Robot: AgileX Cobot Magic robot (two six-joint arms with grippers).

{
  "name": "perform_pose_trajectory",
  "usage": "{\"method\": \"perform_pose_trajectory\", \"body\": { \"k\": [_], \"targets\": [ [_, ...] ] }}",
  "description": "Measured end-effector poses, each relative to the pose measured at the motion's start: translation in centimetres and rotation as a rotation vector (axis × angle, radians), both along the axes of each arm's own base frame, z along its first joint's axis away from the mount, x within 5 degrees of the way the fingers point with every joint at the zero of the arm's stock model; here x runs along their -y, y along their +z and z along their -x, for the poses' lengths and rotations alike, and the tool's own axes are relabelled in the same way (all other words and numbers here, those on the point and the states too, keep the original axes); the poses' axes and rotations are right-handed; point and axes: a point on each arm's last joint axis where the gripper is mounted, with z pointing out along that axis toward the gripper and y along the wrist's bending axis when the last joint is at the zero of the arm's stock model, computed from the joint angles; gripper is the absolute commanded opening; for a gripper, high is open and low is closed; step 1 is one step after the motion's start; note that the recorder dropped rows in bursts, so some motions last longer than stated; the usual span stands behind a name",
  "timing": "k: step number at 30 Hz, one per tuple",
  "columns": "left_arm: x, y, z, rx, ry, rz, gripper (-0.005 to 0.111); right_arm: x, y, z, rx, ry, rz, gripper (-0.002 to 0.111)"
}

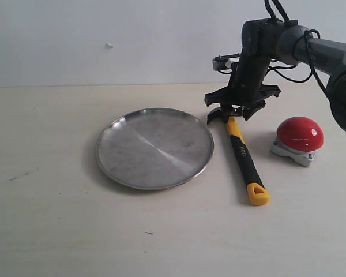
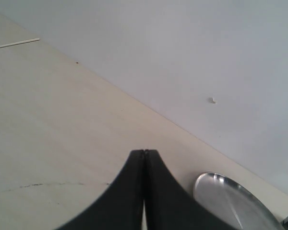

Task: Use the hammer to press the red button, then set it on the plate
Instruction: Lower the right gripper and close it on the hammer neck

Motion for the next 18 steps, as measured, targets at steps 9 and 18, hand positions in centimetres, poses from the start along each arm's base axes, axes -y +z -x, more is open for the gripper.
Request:
{"method": "perform_pose_trajectory", "body": {
  "k": [9, 18],
  "targets": [
    [0.0, 0.0, 0.0, 0.000, 0.000, 0.000, 0.000, -0.3, -0.5, 0.0, -0.011, -0.011, -0.029, 0.054],
    [0.0, 0.0, 0.0, 0.000, 0.000, 0.000, 0.000, -0.3, -1.7, -0.2, -0.011, -0.012, -0.031, 0.054]
  ]
}}
